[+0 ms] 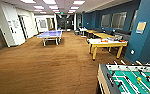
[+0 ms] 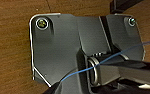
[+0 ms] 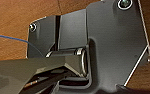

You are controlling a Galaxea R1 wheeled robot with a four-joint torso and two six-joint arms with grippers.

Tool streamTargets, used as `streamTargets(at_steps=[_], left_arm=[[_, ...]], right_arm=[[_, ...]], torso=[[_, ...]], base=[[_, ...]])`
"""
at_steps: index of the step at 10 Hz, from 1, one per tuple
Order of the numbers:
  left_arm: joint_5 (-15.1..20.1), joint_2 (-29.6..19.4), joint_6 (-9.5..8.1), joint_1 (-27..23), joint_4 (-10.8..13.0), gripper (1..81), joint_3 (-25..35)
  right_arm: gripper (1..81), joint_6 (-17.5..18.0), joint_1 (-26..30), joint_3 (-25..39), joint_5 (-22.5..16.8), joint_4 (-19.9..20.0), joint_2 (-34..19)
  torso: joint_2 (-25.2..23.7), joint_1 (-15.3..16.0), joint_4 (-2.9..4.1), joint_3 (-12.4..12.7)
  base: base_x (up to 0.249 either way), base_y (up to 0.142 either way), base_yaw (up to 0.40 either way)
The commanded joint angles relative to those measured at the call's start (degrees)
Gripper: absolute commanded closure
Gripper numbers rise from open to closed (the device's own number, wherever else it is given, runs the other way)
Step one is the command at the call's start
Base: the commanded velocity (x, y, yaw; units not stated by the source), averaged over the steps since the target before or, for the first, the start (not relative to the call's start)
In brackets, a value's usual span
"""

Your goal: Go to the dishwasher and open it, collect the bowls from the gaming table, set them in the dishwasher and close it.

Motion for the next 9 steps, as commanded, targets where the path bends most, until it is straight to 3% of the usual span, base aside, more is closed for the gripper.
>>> streamTargets(at_steps=[1, 9], left_arm=[[2.88, -0.51, 0.1, -3.72, -0.62, 1.0, 0.22], [2.79, -0.51, 0.1, -3.72, -0.62, 1.0, 0.22]], right_arm=[[1.0, -0.22, 3.31, 0.38, -2.21, -0.63, -0.21], [1.0, -0.22, 3.49, 0.38, -2.21, -0.63, -0.03]], torso=[[0.0, 0.01, 0.0, 0.0], [0.02, 0.01, 0.0, 0.0]], base=[[0.176, 0.0, 0.0], [0.177, 0.0, 0.0]])
